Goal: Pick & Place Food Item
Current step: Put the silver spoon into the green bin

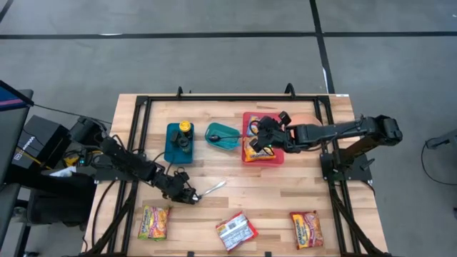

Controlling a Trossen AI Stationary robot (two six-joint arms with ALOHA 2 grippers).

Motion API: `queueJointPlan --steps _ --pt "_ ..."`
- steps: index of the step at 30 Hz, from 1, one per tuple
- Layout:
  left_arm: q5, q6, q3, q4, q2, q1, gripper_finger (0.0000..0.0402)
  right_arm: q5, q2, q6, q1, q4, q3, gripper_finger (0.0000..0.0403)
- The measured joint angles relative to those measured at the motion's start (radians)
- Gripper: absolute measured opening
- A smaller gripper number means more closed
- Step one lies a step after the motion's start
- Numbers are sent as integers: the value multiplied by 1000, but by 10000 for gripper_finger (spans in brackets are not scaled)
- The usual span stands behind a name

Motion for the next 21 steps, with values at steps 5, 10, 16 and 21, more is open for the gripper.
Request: queueJointPlan --steps 5,10,16,21 --pt "-42 -7 0 9 0 0 131 0 0 0 6 2 0 93" --pt "-47 -36 0 19 0 0 131 0 0 0 6 4 0 93" --pt "-56 -45 0 20 0 0 104 0 0 0 6 4 0 93" --pt "-77 -45 -1 18 -1 0 64 0 0 0 6 4 0 93"
